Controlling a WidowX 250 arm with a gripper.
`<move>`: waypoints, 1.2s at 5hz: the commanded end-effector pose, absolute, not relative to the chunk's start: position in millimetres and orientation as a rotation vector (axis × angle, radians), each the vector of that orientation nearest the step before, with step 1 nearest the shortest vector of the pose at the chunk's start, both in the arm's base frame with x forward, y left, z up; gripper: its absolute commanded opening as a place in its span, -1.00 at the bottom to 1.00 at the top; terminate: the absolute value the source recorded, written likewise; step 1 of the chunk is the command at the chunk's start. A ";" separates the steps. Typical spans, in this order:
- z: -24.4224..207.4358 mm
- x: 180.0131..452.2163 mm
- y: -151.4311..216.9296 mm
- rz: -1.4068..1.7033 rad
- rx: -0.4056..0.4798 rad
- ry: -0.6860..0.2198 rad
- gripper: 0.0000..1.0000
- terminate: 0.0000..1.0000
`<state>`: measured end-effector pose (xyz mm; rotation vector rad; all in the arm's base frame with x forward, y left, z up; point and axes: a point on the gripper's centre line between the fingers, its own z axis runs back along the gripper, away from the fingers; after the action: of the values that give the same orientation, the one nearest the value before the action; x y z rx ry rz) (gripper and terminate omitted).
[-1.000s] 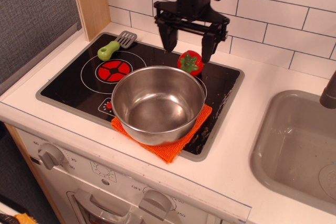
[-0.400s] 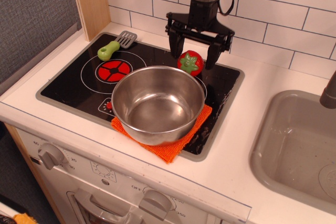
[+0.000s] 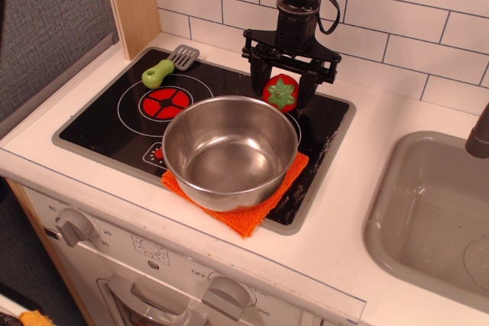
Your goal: Place the strawberry inside the metal pot.
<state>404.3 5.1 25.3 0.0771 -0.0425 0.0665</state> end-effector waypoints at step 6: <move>103.7 254.7 6.1 -0.081 0.013 -0.169 -1.00 -1.00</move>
<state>250.7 2.7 90.8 0.0060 -0.1241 -0.0751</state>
